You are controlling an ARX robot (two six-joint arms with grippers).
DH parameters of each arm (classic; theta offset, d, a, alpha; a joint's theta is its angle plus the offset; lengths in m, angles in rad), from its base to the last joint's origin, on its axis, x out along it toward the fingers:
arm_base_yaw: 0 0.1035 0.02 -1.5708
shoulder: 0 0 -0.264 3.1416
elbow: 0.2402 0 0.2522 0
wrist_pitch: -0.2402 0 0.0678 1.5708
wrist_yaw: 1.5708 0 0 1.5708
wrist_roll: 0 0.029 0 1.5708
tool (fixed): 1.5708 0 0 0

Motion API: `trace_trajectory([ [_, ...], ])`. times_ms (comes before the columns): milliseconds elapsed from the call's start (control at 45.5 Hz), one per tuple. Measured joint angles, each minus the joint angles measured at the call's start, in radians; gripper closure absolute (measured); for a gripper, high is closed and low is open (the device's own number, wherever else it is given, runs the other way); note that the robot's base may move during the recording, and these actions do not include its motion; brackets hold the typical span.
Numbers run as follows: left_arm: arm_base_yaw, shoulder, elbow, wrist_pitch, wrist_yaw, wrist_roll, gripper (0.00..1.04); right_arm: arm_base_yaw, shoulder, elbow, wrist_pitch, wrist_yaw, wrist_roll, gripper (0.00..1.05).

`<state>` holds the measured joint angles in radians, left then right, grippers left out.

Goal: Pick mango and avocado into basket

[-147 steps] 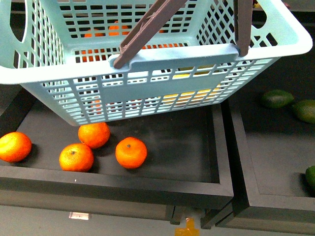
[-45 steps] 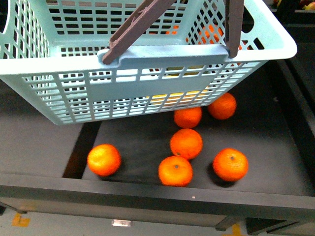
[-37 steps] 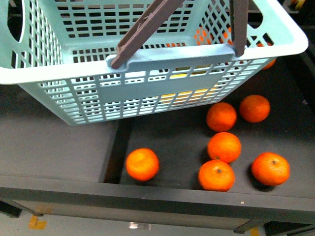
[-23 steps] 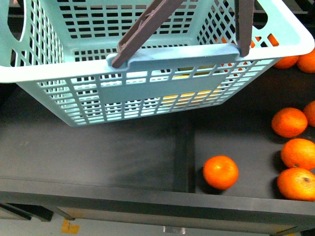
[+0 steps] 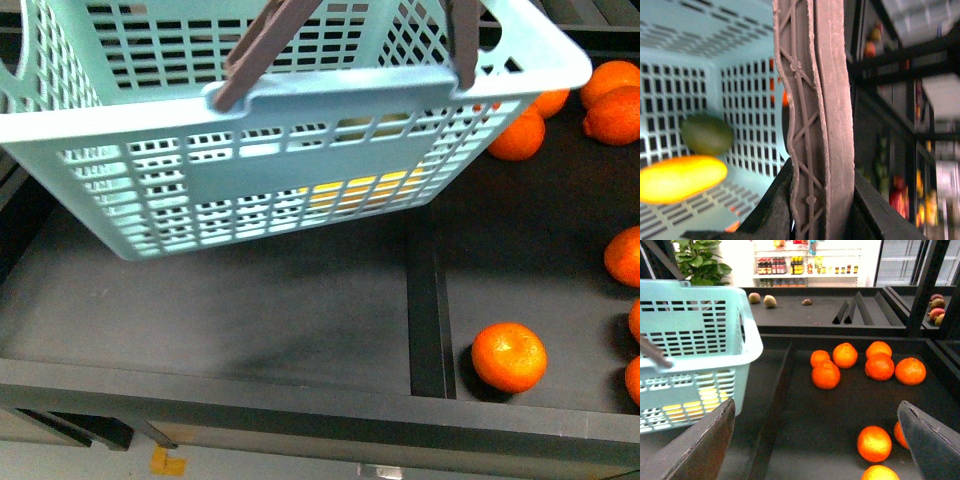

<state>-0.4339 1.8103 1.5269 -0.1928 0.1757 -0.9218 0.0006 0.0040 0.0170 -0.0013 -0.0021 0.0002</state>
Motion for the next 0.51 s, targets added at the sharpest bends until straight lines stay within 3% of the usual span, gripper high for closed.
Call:
trace_trajectory([
  [88,-0.012,0.031,-0.02,0.13,-0.211,-0.166,0.85,0.0,0.0,0.0,0.0,-0.001,0.0,0.09],
  [154,-0.003,0.062,-0.001,0.142,-0.262,-0.25,0.85,0.0,0.0,0.0,0.0,0.002,0.0,0.09],
  [506,0.117,0.455,0.291,0.12,-0.374,-0.496,0.85,0.0,0.0,0.0,0.0,0.002,0.0,0.09],
])
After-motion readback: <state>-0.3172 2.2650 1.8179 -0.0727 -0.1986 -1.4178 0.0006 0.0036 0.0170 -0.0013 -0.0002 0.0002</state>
